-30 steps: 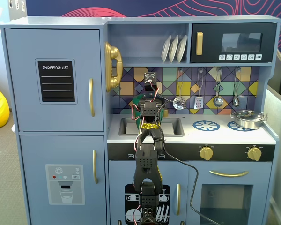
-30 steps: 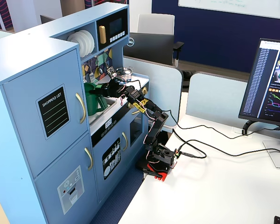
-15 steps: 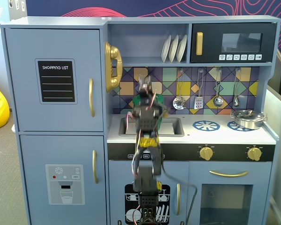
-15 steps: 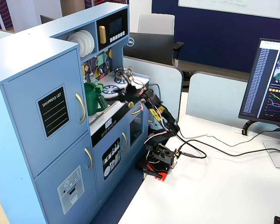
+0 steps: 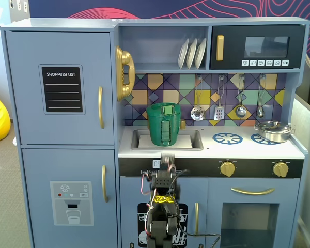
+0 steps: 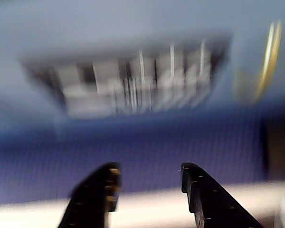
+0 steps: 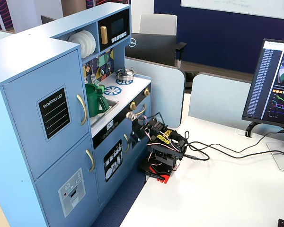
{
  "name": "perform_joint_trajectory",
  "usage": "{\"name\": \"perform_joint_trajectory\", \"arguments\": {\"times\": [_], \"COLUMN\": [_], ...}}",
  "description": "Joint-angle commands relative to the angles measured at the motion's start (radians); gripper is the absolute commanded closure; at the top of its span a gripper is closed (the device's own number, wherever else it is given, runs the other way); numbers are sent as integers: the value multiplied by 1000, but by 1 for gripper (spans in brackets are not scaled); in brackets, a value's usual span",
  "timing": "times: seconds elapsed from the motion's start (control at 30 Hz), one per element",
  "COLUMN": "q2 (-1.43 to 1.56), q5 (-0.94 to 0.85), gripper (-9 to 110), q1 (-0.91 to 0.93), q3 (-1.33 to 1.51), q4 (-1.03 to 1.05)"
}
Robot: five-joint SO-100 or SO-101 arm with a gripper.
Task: Pick up the lid from the counter and put it on the green recipient
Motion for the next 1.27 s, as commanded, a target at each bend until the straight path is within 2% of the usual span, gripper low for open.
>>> {"name": "perform_joint_trajectory", "arguments": {"times": [0.0,0.2,0.27,0.37,0.47,0.57,0.67,1.23], "q2": [35,37,37,37,37,37,37,37], "q5": [106,242,114,164,86,143,66,74], "gripper": [101,101,101,101,100,100,99,99], "q1": [-60,-106,-107,-115,-104,-109,-109,-109], "q3": [110,130,130,130,130,130,130,130], "q4": [51,206,281,322,387,379,388,388]}}
